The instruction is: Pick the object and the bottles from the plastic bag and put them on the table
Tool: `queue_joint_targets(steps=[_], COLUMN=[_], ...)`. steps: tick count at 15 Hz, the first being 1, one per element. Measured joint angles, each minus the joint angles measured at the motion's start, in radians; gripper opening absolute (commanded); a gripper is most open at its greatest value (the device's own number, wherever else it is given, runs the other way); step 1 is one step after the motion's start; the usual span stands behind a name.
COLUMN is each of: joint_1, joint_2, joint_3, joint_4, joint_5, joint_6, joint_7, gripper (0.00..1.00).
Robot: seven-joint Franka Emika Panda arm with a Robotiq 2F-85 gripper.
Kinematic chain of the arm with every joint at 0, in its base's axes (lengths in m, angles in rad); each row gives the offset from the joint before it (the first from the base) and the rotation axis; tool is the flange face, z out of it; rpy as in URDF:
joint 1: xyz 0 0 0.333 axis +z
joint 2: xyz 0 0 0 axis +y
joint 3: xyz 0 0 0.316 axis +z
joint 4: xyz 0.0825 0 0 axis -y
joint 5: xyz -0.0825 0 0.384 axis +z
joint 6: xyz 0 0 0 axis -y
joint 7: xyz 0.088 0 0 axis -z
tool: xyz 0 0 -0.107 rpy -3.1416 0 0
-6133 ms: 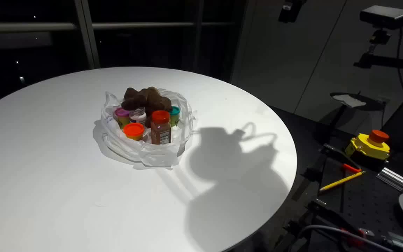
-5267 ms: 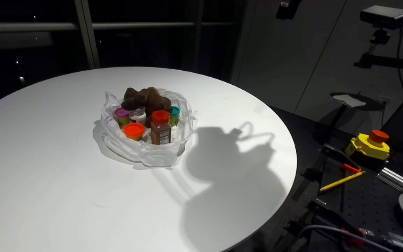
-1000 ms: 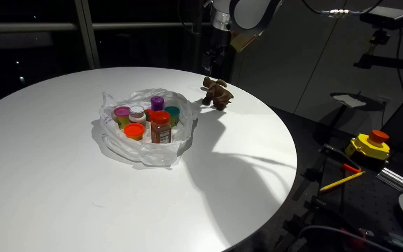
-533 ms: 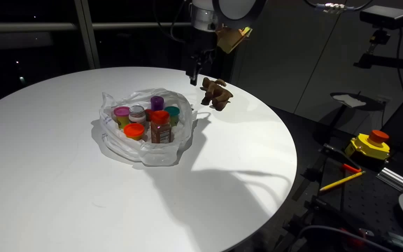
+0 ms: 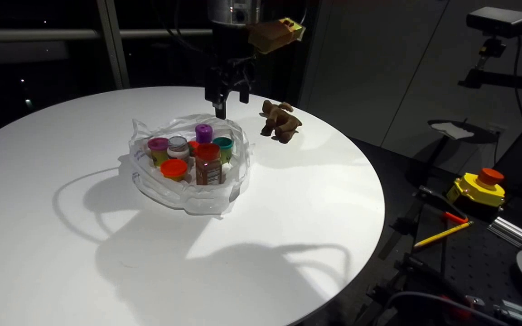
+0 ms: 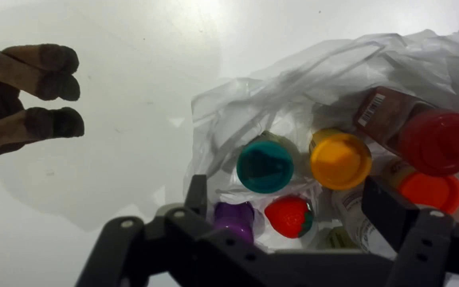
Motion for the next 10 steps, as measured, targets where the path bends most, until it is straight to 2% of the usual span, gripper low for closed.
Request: queue_joint_targets(steps=[5, 10], joint_1=[0.021, 0.044], joint_2=[0.002, 0.05], joint_3=[0.022, 0.041], joint_4=[0.056, 0.06], joint_5=[0.017, 0.076], joint_6=[-0.085, -0.099], joint_7=[0.055, 0.131], gripper=[1.0, 1.0])
